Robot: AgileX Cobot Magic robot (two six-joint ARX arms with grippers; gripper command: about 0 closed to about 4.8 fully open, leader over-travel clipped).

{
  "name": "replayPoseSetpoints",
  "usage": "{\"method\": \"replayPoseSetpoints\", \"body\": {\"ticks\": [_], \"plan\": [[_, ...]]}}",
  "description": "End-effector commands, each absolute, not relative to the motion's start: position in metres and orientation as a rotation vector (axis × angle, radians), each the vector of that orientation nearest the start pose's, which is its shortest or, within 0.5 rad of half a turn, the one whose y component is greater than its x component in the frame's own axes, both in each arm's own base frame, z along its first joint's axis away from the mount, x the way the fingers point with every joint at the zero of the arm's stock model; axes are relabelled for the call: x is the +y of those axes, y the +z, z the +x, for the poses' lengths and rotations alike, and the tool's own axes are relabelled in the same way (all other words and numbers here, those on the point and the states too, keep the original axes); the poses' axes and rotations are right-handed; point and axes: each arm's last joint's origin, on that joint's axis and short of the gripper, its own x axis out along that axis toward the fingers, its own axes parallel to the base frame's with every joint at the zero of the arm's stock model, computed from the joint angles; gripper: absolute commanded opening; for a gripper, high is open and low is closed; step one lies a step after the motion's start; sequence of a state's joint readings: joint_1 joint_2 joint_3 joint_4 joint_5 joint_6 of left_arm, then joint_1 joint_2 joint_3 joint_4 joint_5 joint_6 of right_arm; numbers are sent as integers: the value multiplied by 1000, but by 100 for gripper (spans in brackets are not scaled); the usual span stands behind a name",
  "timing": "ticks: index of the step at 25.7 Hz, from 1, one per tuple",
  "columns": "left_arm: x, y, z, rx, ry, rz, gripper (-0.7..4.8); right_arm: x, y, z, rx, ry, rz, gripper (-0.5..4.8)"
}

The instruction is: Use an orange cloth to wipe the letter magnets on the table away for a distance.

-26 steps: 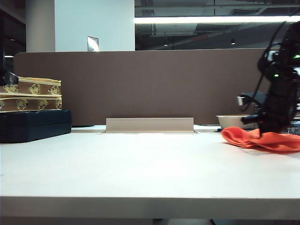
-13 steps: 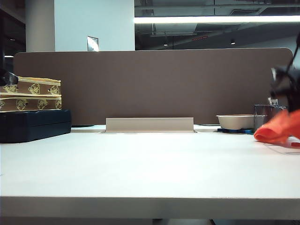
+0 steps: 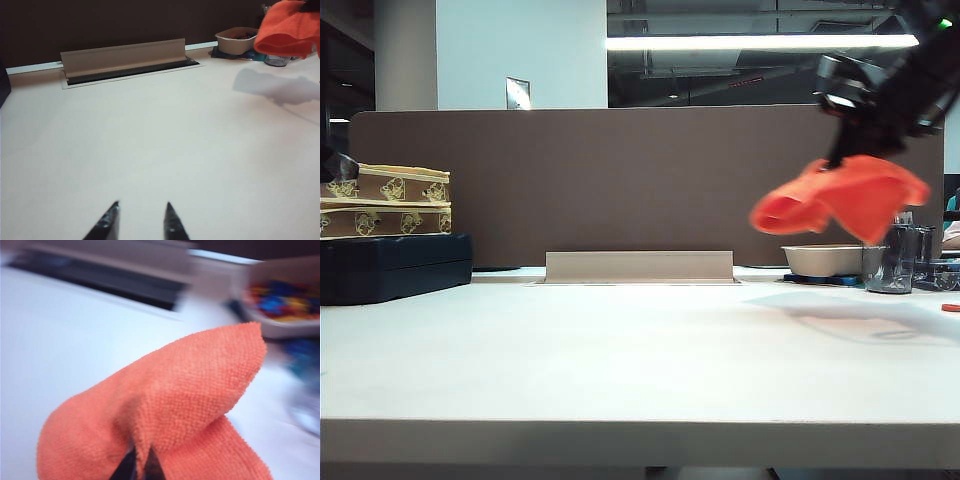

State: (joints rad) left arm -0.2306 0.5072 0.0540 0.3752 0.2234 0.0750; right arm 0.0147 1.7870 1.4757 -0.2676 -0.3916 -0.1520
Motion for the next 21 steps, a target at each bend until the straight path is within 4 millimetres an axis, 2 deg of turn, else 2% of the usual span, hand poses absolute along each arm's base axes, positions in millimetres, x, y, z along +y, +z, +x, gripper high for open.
{"method": "replayPoseSetpoints", "body": {"ticks": [1,2,3,10,14,21], "plan": [[-36,176,127,17,-453,77,111,56,303,394,547,566,-56,-1],[-36,176,127,15,-453,77,111,75,305,386,573,614,-67,-1],[-36,176,127,16,-454,77,111,85,306,380,597,643,-78,-1],[-36,176,127,16,-456,76,111,139,305,339,778,811,-144,-1],[-36,176,127,16,-456,76,111,163,300,321,857,883,-174,-1],[-36,176,127,16,-456,75,111,187,300,308,854,958,-227,-1]]}}
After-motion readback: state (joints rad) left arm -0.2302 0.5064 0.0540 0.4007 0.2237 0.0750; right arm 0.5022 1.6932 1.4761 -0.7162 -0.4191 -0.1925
